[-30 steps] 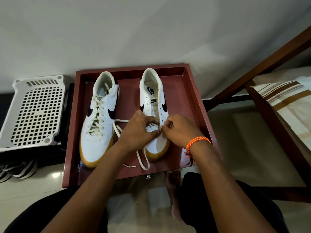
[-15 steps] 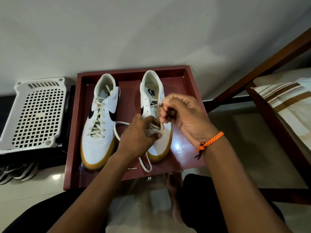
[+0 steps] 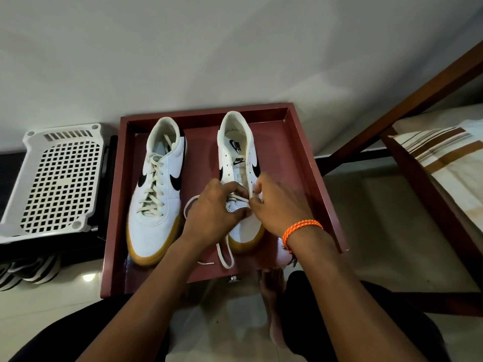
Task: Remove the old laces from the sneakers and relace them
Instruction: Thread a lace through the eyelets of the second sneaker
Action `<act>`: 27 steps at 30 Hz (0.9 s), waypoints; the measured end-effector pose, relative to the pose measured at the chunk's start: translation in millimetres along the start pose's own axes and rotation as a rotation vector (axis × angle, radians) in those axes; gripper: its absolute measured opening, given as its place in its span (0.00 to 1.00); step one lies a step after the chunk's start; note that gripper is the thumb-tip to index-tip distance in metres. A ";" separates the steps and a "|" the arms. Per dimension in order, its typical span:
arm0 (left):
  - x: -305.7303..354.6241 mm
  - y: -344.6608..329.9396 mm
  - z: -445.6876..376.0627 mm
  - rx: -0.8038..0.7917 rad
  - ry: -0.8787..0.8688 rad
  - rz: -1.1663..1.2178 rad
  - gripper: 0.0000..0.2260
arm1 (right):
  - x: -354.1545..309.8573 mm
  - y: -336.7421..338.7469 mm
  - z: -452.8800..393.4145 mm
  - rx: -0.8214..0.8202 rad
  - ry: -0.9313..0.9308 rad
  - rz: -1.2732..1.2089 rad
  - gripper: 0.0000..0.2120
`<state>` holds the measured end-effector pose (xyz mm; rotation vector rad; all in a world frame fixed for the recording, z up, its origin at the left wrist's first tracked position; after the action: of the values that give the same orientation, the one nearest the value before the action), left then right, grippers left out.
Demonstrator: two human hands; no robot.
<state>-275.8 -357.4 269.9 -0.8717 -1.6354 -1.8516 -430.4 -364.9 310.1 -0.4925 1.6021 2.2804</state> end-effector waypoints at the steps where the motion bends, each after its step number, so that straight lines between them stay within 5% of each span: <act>1: -0.3 0.3 0.8 0.000 0.001 0.007 0.14 | 1.2 -4.5 -0.2 0.007 -0.008 0.060 0.06; 4: -0.7 1.5 2.6 -0.001 0.019 0.016 0.15 | 6.3 -6.5 -6.9 0.035 0.016 0.073 0.09; 6: 0.8 2.1 2.4 0.016 0.019 -0.019 0.15 | 2.2 -0.8 -11.4 0.027 0.094 -0.148 0.12; 11: 3.2 2.3 1.3 0.020 0.068 -0.005 0.12 | -37.8 34.8 6.4 -0.183 0.347 -1.400 0.14; 14: 1.5 2.6 3.1 0.022 0.062 0.000 0.13 | -40.0 51.8 12.1 -0.325 0.321 -1.752 0.14; 16: 0.9 2.1 3.7 0.020 0.056 -0.018 0.14 | -20.0 47.2 3.6 -0.148 0.155 -1.504 0.10; 18: 1.4 1.6 3.6 0.021 0.049 -0.022 0.14 | 3.7 39.2 -4.1 0.132 0.010 -0.742 0.05; 20: 1.8 1.8 3.4 0.024 0.042 -0.018 0.13 | 14.2 14.4 -7.6 0.110 -0.063 -0.158 0.08; 24: 2.7 1.2 3.5 0.036 0.023 -0.026 0.13 | 10.8 -14.5 -10.7 -0.018 -0.039 -0.105 0.13; 27: 1.1 -0.1 2.8 0.042 0.029 -0.053 0.13 | -1.8 -6.4 -10.9 -0.059 0.018 -0.320 0.12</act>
<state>-276.2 -354.6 270.8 -0.7876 -1.6880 -1.8501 -424.9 -373.2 302.1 -0.7287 1.3547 2.0903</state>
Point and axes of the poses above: each hand's wrist, its own z-axis away from the middle knuckle, its own y-axis out of the back of the hand, x = y × z, the point moved 5 cm from there along -z, towards the middle knuckle, and after that the axes turned 1 degree about -y, right-handed, at the moved point
